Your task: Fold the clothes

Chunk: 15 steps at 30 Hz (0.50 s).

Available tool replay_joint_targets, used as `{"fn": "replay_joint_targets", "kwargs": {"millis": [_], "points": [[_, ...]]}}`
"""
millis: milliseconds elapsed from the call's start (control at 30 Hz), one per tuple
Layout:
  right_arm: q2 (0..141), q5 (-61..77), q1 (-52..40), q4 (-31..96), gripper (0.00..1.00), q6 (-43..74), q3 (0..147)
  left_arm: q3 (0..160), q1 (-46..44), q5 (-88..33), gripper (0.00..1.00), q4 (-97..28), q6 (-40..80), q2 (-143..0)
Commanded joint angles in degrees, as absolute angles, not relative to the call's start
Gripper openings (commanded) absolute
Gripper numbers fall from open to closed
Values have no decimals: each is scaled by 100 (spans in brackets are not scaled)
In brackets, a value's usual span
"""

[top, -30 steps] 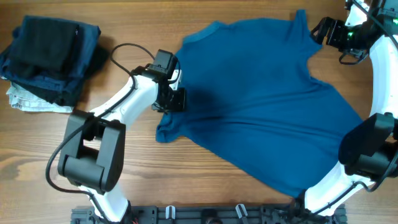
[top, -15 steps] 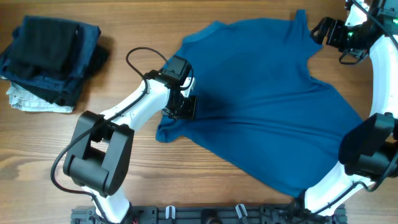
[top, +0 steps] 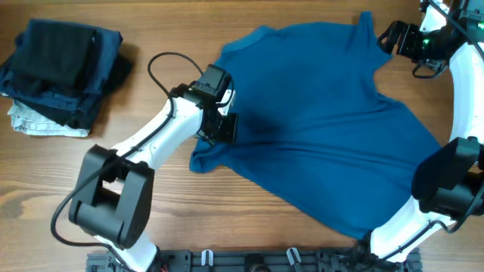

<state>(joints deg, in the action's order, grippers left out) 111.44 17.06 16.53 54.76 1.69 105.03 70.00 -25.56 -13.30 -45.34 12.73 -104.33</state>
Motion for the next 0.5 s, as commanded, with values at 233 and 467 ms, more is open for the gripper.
{"fn": "replay_joint_targets", "kwargs": {"millis": [233, 467], "points": [[11209, 1667, 1680, 5345, 100, 161, 10499, 7065, -2563, -290, 61, -4477, 1238, -10453], [11209, 1669, 1688, 5308, 99, 165, 10499, 6965, -2563, -309, 69, -4215, 1240, -10514]]}}
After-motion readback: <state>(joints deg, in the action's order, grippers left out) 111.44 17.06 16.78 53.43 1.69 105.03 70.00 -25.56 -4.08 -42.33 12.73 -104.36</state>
